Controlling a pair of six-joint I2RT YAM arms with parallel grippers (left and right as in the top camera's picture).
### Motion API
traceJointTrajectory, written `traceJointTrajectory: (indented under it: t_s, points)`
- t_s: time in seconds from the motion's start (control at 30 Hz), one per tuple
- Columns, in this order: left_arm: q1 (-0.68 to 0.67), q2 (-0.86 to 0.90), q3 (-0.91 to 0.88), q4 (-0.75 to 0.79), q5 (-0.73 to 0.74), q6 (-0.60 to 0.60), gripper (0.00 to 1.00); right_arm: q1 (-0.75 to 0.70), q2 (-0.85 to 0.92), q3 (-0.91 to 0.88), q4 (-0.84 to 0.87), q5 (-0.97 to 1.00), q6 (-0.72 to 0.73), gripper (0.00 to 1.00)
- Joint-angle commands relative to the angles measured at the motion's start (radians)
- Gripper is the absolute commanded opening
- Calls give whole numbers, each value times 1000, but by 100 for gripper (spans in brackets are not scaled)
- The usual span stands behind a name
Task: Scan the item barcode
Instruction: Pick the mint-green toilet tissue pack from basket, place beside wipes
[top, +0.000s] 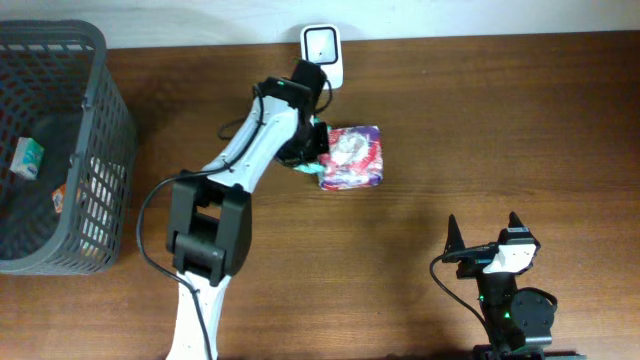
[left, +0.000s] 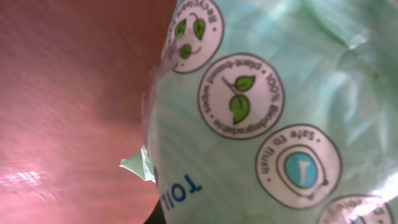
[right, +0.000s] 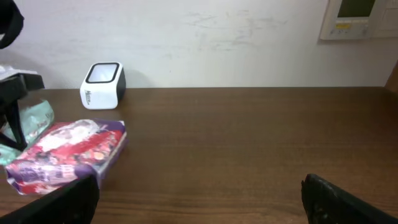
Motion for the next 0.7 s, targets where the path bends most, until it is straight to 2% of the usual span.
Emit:
traceJointTrajectory:
  t_s: [0.0,0.1,0.27,0.3,0.33,0.4,0.43,0.47,0.5,0.57,0.63,0.67]
  points:
    - [-23,3,4,-31,61,-12,0,5,-6,-8,-2,9,0,99]
    - [31,3,4,-40,-37,-13,0,5,-6,-8,-2,9,0,99]
    - [32,3,4,-64,-20,-16,3,5,-6,-8,-2,9,0,99]
    - [21,3,4,-72,-20,-16,14,5,-6,-8,-2,9,0,99]
    - [21,3,4,-92,-20,-15,31,5,-6,-8,-2,9,0,99]
    - [48,3,90,-216,-21,43,43,5,-6,-8,-2,9,0,99]
    - [58,3,142,-266,-21,82,65,5,-6,-8,-2,9,0,99]
    - [79,3,241,-353,-22,156,99,5,-6,-8,-2,9,0,99]
    - [101,2,340,-417,-29,188,99,5,-6,-8,-2,9,0,99]
    - [177,2,663,-546,-77,199,99,5,-6,-8,-2,9,0,99]
    - [280,-26,933,-552,-104,199,97,5,-6,-8,-2,9,0,99]
    - [326,-36,1012,-553,-148,199,94,5,-6,-8,-2,9,0,99]
